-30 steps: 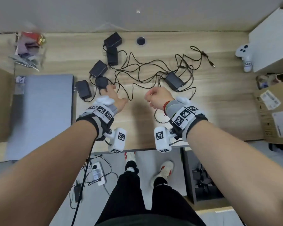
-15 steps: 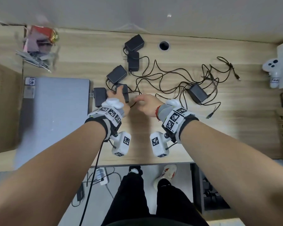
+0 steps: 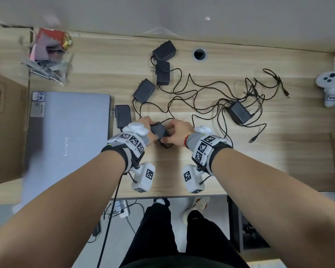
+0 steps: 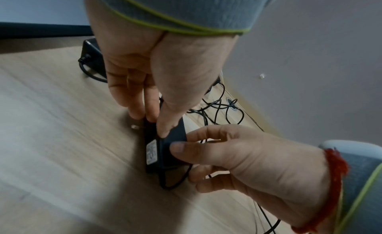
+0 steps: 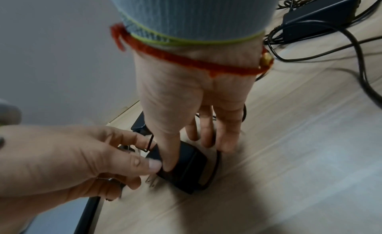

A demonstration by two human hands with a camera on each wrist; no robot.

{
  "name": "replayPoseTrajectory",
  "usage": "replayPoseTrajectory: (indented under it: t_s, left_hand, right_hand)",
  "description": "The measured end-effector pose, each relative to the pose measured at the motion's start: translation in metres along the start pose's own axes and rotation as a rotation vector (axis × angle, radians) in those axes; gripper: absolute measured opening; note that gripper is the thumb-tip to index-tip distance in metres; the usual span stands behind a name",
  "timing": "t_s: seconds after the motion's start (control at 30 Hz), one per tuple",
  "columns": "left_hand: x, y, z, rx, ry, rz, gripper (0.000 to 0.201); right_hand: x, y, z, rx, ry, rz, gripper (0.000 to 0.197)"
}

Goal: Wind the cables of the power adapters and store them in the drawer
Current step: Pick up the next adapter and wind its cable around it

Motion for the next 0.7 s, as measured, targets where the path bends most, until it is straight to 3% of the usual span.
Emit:
replayPoseTrajectory:
  t_s: [0.13, 0.2, 0.3, 0.4, 0.47, 0.6, 0.7]
  left_hand:
    - [0.007, -0.003, -0.001, 0.096, 0.017, -0.091, 0.051]
    - [0.008, -0.003, 0.003, 0.192, 0.037, -0.150, 0.057]
    - [0.012, 0.000, 0.002, 0.189, -0.003, -0.111, 0.064]
    - [0.025, 0.009, -0.003, 0.147, -0.058, -0.094, 0.062]
    - [0.035, 0.019, -0.013, 0.161, -0.113, -0.107, 0.056]
    - [0.072, 0.059, -0.037, 0.375, -0.188, -0.315, 0.036]
    - [0.096, 0.081, -0.055, 0.533, -0.189, -0.392, 0.048]
  right_hand:
    - [0.004, -0.013, 0.004, 0.127, -0.015, -0.007, 0.086]
    - [0.006, -0.018, 0.006, 0.188, -0.039, -0.029, 0.083]
    - [0.010, -0.011, 0.007, 0.192, -0.038, -0.022, 0.063]
    - [0.031, 0.003, 0.009, 0.011, -0.005, 0.048, 0.018]
    - [0.044, 0.017, 0.008, -0.084, -0.013, 0.058, 0.013]
    - [0.077, 0.057, 0.007, -0.246, 0.013, -0.023, 0.042]
    - [0.103, 0.087, 0.019, -0.412, 0.102, -0.052, 0.052]
Point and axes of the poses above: each hand's wrist, its own x-axis away from the middle knuckle, its own y-axis out of the back of the hand, z = x × y, the point moved 8 cm from there along -x, towards the middle knuckle, and after that the axes turned 2 degrees about -y, right-handed, at the moved point
